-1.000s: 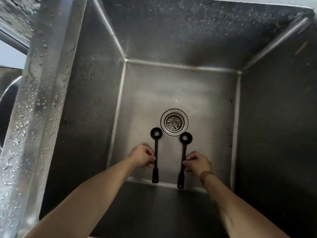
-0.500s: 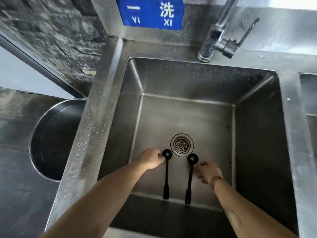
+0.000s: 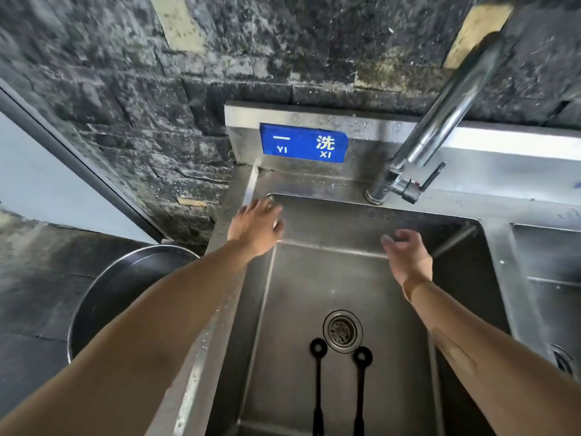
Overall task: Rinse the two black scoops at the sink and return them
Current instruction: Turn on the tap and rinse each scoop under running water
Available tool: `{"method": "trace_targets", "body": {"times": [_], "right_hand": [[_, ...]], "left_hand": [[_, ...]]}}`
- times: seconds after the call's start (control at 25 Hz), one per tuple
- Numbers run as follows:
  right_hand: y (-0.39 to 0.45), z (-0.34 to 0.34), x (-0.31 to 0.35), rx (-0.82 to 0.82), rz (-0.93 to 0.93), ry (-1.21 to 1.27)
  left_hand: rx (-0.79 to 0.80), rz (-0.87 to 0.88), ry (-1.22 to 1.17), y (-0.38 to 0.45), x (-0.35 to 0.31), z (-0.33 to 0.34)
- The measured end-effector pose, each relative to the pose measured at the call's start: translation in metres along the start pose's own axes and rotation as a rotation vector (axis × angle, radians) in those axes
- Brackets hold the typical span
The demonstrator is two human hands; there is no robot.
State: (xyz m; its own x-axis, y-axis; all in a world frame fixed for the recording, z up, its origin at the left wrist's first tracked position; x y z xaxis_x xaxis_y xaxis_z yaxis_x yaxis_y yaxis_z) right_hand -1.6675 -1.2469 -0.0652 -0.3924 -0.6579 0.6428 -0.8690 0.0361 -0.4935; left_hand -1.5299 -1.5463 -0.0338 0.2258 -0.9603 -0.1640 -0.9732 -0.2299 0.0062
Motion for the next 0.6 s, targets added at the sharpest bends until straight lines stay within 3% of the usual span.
{"method": "trace_targets", "body": {"times": [0.28,0.6], "right_hand": [[0.031,-0.053,0.063,-0.267,-0.015,0.2],[0.062,-0.06,0.094,-0.217,0.01,0.109]], "left_hand": [[0.025,-0.141,0.012,0.008,0.066,0.018],[-0.037,-0.131,0.077,-0.001,0.075,0.039]]}}
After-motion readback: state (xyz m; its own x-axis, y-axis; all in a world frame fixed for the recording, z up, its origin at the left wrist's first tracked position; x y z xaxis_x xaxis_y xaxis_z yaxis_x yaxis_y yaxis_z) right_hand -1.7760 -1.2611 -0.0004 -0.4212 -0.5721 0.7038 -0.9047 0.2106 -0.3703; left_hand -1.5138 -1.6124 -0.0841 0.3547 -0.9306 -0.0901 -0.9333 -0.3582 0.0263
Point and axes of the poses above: each hand's wrist, its own y-axis towards the middle knuckle, its own z-axis out of the palm, x = y × z, the point moved 10 cm from there along y, towards the middle knuckle, and after that the axes turned 12 degrees about z, right-handed, at the moved point
